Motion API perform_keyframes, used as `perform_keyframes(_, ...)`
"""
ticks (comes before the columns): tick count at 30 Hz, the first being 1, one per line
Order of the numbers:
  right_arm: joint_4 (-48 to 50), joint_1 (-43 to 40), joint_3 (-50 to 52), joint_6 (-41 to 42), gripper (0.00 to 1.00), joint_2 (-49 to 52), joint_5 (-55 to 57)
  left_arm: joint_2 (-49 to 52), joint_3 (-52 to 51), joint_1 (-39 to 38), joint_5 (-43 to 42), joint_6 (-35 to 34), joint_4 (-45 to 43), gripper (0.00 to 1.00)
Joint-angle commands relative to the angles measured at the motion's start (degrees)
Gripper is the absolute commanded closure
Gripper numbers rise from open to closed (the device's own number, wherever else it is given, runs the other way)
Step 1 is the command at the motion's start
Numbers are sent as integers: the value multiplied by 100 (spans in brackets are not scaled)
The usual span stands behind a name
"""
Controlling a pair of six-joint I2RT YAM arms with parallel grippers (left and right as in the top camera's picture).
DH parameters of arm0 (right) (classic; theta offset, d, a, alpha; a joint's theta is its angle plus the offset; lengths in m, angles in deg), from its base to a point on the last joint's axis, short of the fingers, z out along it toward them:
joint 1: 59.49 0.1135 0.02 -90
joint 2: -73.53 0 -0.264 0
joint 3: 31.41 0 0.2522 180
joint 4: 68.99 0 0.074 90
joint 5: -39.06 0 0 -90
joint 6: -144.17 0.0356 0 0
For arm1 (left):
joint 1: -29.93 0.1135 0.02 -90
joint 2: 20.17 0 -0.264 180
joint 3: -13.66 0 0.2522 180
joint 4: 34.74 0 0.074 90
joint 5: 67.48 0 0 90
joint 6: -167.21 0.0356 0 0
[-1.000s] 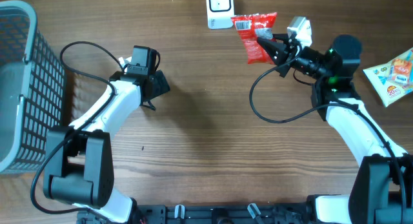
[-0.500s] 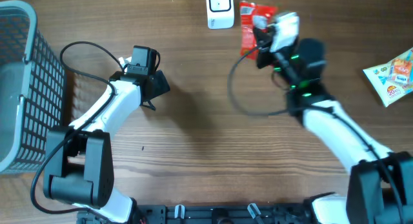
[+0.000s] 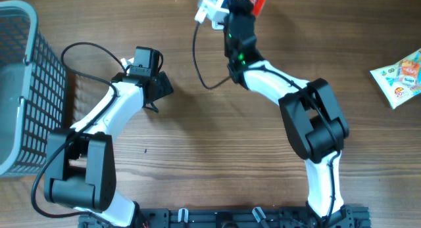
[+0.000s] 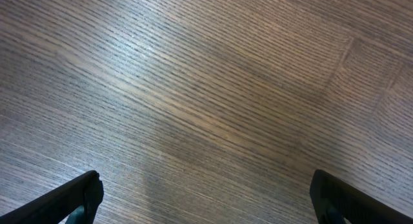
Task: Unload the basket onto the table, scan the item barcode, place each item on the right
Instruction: 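Carry the red bag to the far right and release it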
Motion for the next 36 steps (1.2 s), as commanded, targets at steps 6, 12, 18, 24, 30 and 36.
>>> perform_keyframes(6, -17, 2, -507, -660, 96, 1178, -879, -87, 79, 15, 94, -15, -4, 0)
perform_keyframes(12, 306, -258, -509, -647, 96, 1209, -400, -87, 79, 15, 94, -15, -4, 0)
perform_keyframes(18, 105, -1864, -507, 1080, 96, 1209, 2778, -87, 79, 15, 94, -15, -4, 0)
perform_keyframes(24, -330, -3877, -501, 1926, 96, 1209, 5086, -87, 79, 15, 94, -13, -4, 0)
perform_keyframes(30, -1215, -4562, -334, 2575, 25, 1211, 4979, -87, 79, 15, 94, -15, -4, 0)
perform_keyframes(36, -1519, -4030, -328, 2863, 7, 1207, 4750, -87, 79, 15, 94, -15, -4, 0)
